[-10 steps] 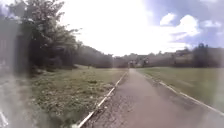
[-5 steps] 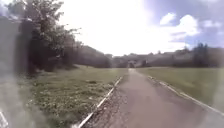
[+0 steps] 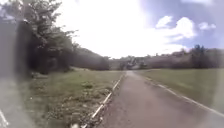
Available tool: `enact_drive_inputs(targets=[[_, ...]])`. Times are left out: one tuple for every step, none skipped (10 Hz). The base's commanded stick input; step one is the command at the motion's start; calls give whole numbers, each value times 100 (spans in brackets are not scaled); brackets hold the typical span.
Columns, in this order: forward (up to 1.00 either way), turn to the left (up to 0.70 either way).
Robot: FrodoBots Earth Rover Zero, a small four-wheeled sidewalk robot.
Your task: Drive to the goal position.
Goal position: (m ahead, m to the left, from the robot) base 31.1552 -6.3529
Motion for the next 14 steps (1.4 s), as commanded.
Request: enact_drive_inputs(targets=[[70, 0], [70, 0], [70, -27], [70, -34], [70, 0], [70, 0], [70, 0], [70, 0], [70, -24], [70, -29], [70, -35], [70, -35], [70, -35], [70, -35]])
